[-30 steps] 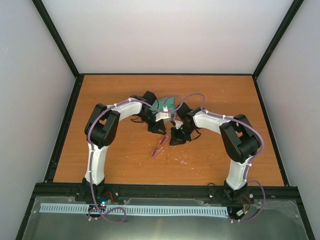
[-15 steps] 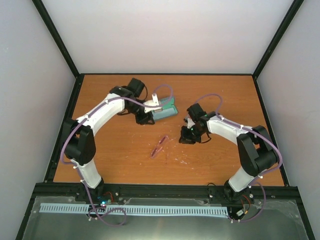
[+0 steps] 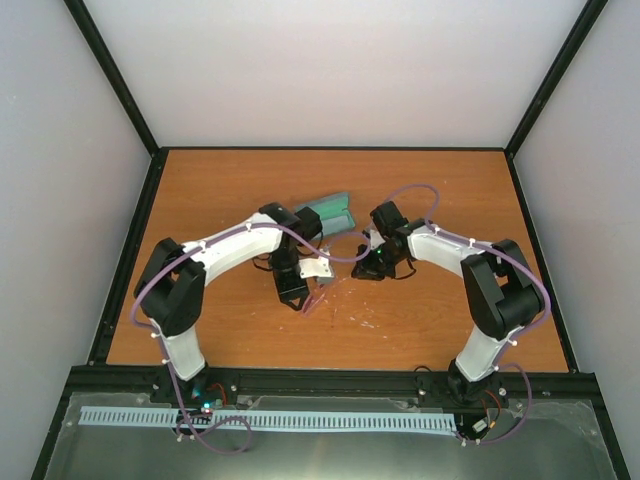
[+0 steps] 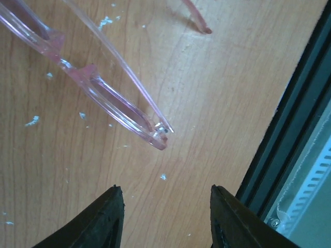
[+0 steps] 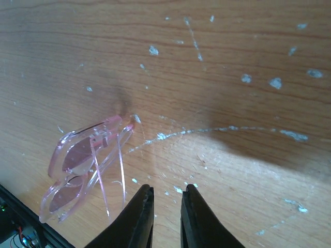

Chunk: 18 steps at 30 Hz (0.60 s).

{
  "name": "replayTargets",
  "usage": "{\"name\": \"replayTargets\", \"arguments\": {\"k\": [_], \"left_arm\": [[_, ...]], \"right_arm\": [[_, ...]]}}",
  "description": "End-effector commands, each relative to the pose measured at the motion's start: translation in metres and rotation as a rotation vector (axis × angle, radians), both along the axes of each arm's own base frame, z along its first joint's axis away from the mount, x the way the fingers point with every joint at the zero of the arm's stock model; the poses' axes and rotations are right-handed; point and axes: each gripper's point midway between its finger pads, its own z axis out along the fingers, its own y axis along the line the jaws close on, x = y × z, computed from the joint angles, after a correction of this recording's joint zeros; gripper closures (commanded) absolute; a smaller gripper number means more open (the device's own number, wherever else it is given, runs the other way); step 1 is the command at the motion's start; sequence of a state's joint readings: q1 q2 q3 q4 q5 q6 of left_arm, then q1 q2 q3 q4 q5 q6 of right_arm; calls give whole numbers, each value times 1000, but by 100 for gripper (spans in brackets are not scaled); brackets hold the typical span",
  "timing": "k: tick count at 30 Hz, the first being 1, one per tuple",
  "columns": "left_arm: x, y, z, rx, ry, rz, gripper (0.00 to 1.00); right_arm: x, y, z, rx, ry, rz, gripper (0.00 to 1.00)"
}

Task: Organize the sunglasses
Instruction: Adjust the sunglasses at the center of the board, then pick up the sunglasses from the center of the board.

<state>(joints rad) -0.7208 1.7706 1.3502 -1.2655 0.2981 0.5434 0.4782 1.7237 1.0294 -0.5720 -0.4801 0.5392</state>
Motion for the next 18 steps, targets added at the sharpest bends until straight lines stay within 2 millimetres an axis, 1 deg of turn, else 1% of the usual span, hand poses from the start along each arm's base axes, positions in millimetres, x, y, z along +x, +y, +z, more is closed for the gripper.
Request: {"name": "replayTargets", "arguments": {"k": [1,4,8,14,18], "left_arm": [[13,-4,-2,59,-30,51,52],[21,-16,-5,37,-25,64,50],[23,-29,-12,13,17,75,52],[21,-32,-19,12,48,77,53],[23,-34,-25,15,50,80,58]], "right_arm": [[1,4,4,33,-29,13,85],[-4,1,3,35,-27,2,85],[-9,-2,3,42,-26,-21,85],[-15,-5,3,50,-26,-44,85],[-16,-5,4,56,-26,-49,85]]}}
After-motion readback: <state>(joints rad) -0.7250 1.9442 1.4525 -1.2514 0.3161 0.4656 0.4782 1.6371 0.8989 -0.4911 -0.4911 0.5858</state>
